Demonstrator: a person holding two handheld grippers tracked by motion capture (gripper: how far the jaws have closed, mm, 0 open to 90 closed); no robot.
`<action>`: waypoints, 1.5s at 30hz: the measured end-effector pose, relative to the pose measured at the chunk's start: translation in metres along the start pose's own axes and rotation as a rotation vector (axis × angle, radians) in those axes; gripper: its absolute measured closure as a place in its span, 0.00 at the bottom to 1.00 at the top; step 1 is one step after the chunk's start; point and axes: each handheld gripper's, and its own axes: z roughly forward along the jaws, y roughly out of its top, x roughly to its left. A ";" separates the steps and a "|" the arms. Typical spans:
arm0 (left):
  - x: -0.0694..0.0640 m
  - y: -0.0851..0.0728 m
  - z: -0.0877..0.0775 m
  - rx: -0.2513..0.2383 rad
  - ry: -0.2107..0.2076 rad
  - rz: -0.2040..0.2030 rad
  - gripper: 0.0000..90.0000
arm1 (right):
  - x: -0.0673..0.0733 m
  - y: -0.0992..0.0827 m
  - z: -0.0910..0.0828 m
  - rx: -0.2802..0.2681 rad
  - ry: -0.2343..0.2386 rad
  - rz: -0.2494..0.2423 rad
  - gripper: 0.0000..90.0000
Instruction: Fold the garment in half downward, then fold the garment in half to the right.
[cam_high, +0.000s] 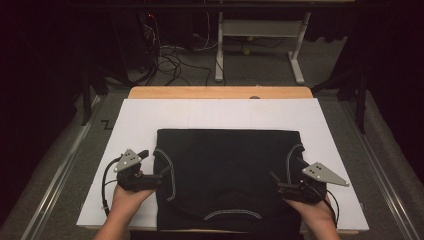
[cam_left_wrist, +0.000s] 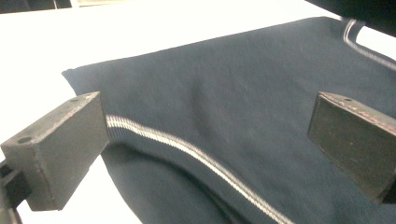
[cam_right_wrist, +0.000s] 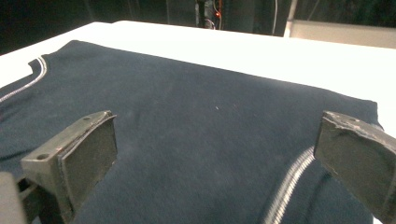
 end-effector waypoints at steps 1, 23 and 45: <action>0.002 0.003 0.002 0.003 0.006 0.005 0.00 | 0.002 0.002 0.002 -0.005 0.003 -0.004 0.00; 0.035 0.006 0.009 -0.020 0.006 -0.015 0.00 | 0.082 0.011 0.041 -0.007 0.145 -0.062 0.00; 0.040 0.019 0.009 -0.065 0.007 -0.058 0.00 | 0.116 0.004 0.045 0.009 0.250 -0.097 0.00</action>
